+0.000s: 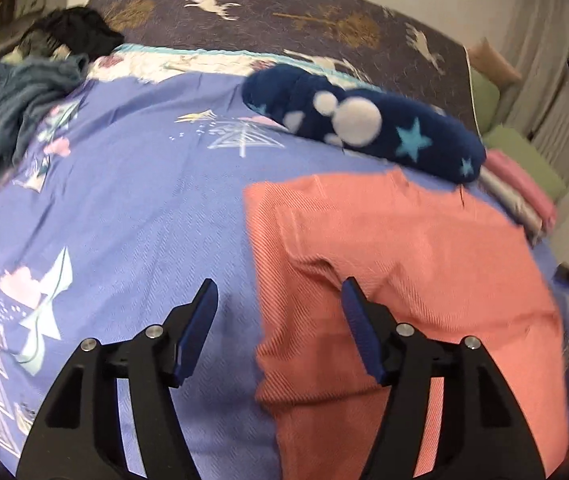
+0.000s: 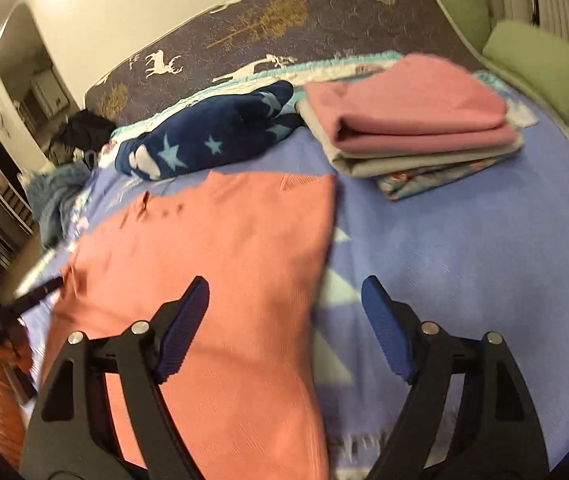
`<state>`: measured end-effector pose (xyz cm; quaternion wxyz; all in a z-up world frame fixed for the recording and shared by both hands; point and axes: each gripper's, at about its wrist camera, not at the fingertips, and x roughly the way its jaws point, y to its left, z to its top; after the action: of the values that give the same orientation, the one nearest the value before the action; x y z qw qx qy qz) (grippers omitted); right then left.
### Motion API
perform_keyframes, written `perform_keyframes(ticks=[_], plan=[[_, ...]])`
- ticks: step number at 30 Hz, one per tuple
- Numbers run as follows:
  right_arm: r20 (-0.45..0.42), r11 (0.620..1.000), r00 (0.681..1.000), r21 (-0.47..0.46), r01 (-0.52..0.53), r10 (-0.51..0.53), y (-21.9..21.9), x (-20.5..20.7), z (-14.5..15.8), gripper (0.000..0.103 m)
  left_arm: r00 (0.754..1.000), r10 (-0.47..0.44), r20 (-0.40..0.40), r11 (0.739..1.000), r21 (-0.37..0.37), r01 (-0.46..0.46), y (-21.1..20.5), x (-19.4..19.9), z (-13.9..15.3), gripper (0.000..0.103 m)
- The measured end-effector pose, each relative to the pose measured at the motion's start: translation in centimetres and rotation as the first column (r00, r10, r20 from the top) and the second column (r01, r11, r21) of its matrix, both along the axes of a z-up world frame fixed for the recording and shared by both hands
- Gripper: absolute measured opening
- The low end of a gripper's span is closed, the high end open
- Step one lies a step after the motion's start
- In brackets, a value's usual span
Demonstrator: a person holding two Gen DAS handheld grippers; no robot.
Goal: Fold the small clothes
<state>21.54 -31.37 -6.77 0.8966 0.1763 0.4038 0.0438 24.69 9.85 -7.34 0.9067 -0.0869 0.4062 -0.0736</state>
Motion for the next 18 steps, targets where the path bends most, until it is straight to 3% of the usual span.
perform_keyframes(ticks=[3,5,7,10,12,13,15,16,18], plan=[[-0.042,0.997,0.999,0.072,0.018,-0.015,-1.6,2.6,-1.5,0.079,0.999,0.037,-0.003,0.995,-0.089,-0.038,1.5,1.5,0.1,0.068],[-0.056,0.993,0.998,0.119,0.025,-0.018,-2.4,4.0,-2.3,0.078,0.999,0.028,-0.038,0.986,-0.166,-0.034,2.2,3.3,-0.4,0.068],[-0.039,0.987,0.999,0.158,0.027,-0.021,-2.9,4.9,-2.6,0.078,0.998,0.002,-0.07,0.98,-0.198,-0.016,2.2,5.1,-1.0,0.066],[-0.015,0.983,1.0,0.183,-0.004,0.007,-3.0,6.4,-2.6,0.076,0.993,-0.012,-0.116,0.981,-0.194,-0.011,1.5,7.7,-2.3,0.044],[-0.009,0.985,1.0,0.172,-0.014,0.016,-2.7,7.3,-2.7,0.074,0.995,-0.021,-0.099,0.982,-0.188,0.002,1.2,8.3,-2.3,0.021],[-0.007,0.986,1.0,0.163,-0.016,0.018,-2.6,7.7,-2.8,0.068,0.995,-0.034,-0.093,0.981,-0.193,0.015,1.1,8.5,-2.2,0.005],[-0.016,0.991,0.999,0.127,-0.035,0.037,-2.1,8.4,-2.9,0.036,0.998,-0.037,-0.048,0.985,-0.17,0.028,0.8,8.1,-1.4,0.005],[-0.012,0.994,0.999,0.103,-0.035,0.037,-2.0,8.4,-2.7,0.003,0.999,-0.044,-0.008,0.988,-0.146,0.042,0.5,7.6,-0.7,0.005],[0.059,0.995,0.998,0.095,-0.026,0.02,-2.4,7.5,-1.6,0.004,0.996,-0.055,0.076,0.995,-0.084,0.061,-0.1,6.7,0.5,0.005]])
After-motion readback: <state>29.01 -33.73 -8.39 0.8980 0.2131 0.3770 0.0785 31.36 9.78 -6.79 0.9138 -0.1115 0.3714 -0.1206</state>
